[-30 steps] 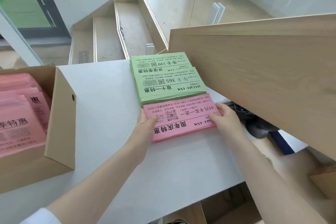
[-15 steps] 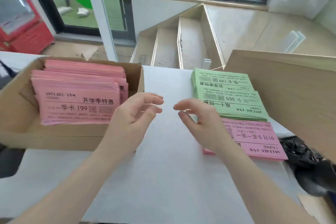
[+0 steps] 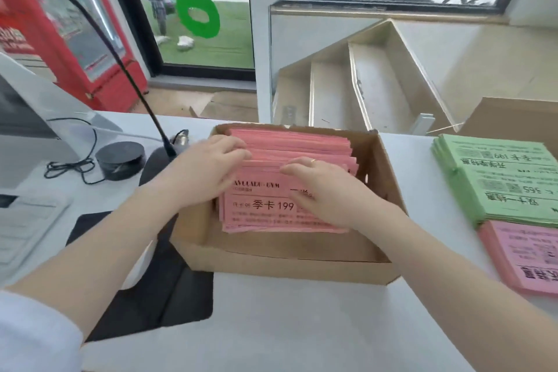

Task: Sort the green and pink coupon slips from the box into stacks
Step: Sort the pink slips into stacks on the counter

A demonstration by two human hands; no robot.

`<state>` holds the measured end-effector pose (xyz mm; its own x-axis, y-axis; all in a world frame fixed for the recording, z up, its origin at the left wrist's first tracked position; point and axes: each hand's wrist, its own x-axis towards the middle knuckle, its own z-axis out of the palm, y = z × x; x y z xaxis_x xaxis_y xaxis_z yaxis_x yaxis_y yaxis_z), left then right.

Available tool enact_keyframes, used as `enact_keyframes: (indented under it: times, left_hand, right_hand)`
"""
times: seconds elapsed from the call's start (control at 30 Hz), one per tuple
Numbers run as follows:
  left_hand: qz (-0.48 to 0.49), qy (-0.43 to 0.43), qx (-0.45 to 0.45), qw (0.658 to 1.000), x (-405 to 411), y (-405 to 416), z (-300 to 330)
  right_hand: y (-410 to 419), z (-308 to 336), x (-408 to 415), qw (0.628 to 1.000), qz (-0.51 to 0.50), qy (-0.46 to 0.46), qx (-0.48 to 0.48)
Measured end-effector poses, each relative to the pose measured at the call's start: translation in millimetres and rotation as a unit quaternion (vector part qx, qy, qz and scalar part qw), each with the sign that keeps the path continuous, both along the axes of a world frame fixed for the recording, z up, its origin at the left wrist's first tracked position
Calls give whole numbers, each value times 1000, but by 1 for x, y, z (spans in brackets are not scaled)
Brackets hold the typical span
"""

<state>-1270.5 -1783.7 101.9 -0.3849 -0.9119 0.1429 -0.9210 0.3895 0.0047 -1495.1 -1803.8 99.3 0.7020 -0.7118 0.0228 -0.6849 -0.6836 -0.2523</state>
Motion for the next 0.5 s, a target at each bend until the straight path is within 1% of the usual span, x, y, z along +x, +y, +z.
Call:
enact_keyframes:
  times: [0.03, 0.07, 0.17, 0.23, 0.37, 0.5]
  left_hand:
    - [-7, -19, 15, 1000, 10, -5, -5]
    - [-13, -13, 31, 999, 17, -9, -8]
    - [-19, 50, 76, 996, 29, -20, -16]
    - [-26, 60, 74, 995, 29, -24, -17]
    - [-30, 64, 83, 994, 29, -24, -18]
    - [-41, 86, 84, 992, 32, -23, -21]
  right_hand:
    - [-3, -2, 12, 1000, -9, 19, -9]
    - [-6, -5, 22, 999, -20, 32, -20]
    - [-7, -14, 42, 996, -65, 54, -29]
    - [-6, -17, 51, 993, -92, 71, -28]
    - [-3, -17, 58, 988, -119, 78, -63]
    - [0, -21, 60, 978, -126, 97, -133]
